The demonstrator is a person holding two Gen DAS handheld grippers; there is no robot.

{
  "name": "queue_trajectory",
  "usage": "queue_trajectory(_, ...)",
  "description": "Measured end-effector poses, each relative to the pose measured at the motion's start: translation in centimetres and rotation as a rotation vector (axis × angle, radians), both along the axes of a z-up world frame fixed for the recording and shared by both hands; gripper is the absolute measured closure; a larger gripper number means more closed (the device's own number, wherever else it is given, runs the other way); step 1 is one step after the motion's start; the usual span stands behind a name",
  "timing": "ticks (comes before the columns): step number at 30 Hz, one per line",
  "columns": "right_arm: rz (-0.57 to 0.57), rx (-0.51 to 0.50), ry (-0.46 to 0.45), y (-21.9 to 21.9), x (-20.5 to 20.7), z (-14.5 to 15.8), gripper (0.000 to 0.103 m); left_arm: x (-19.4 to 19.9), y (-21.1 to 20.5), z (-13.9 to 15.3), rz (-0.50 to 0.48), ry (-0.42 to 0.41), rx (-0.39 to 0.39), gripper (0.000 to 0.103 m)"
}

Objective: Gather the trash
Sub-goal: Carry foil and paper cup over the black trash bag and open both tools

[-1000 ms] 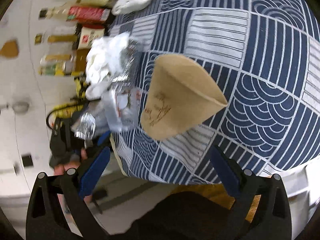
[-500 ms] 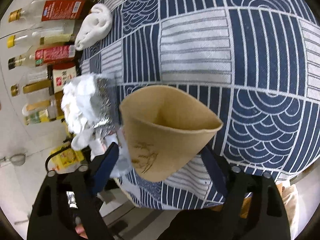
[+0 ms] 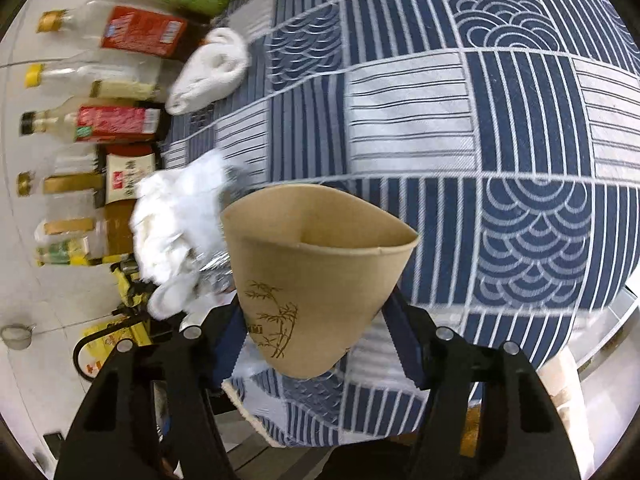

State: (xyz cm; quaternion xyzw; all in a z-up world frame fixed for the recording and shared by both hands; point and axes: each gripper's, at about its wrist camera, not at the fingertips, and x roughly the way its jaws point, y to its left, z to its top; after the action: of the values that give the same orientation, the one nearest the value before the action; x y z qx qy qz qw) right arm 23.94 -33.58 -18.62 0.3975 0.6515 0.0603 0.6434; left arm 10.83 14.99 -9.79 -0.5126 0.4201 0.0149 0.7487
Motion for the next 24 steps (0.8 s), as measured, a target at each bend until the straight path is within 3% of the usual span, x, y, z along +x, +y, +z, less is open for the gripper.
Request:
queue_trajectory(7,0.124,-0.039,-0.199,4.1,-0.7,7.6,0.039,-1.4,3.5,1.3,0.019,-0.021,0.056,0.029)
queue_trajectory(12,0.31,-0.035,-0.373,10.3,-0.1,12.8,0.039,-3.0,6.2,2.1,0.067,-0.031,0.107,0.029)
queue_trajectory(18,0.558,0.07,-0.447,20.7,0.7,13.7,0.039,-4.7,9.6,2.4,0.133,-0.021,0.172,0.029)
queue_trajectory(24,0.789,0.137,-0.437,31.9,0.1,11.5,0.039,-7.5,14.0,1.0,0.247,0.031,0.198,0.029)
